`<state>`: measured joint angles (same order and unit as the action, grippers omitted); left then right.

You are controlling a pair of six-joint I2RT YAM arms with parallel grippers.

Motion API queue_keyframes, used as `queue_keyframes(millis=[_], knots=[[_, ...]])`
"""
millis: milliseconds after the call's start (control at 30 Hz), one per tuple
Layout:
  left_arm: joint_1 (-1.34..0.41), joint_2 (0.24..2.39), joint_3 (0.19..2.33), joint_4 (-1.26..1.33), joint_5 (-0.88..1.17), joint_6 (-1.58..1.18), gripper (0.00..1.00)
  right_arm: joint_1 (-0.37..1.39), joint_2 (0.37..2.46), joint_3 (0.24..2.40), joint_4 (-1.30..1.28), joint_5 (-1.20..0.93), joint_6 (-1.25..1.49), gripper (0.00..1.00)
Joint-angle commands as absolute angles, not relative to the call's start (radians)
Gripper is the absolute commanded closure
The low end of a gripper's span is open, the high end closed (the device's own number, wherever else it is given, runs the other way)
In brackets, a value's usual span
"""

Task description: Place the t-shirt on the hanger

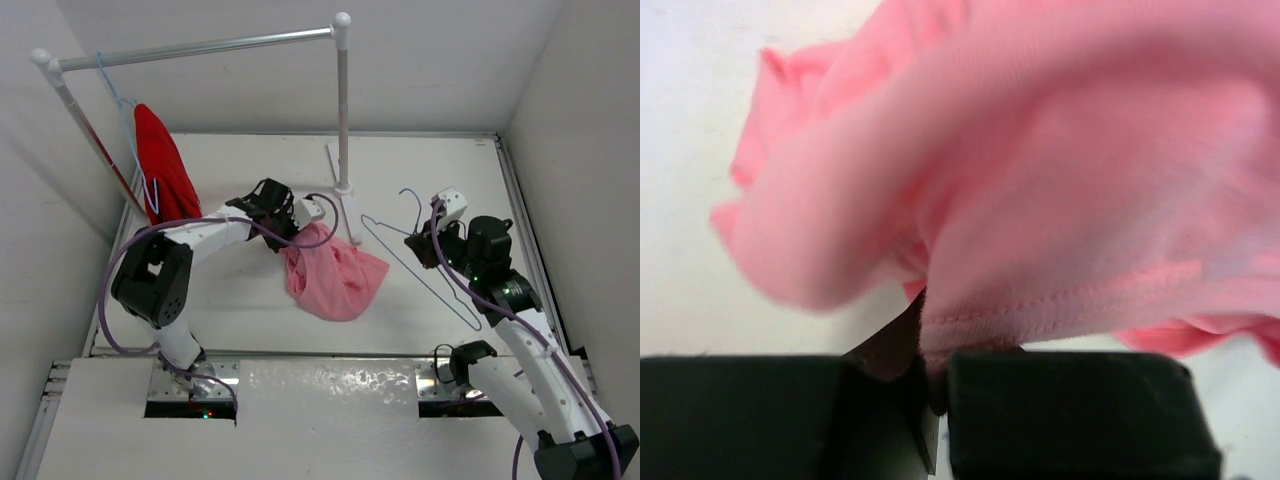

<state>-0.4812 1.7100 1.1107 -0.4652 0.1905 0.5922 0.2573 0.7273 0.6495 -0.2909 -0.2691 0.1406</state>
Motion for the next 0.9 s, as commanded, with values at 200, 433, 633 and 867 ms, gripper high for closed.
queue_keyframes(millis=[200,433,633,867], knots=[[-0.460,1.506,1.138,-0.497,0.181,0.623,1.00,0.259,0.713,0.660,-0.069,-0.702,0.337,1.00],[-0.460,1.538,1.178,-0.525,0.195,0.606,1.00,0.299,0.756,0.563,0.187,-0.804,0.526,1.00],[-0.460,1.566,1.201,-0.543,0.201,0.588,1.00,0.435,0.853,0.563,0.209,-0.747,0.476,1.00],[-0.460,1.559,1.197,-0.546,0.189,0.589,1.00,0.476,0.969,0.537,0.354,-0.617,0.480,1.00]])
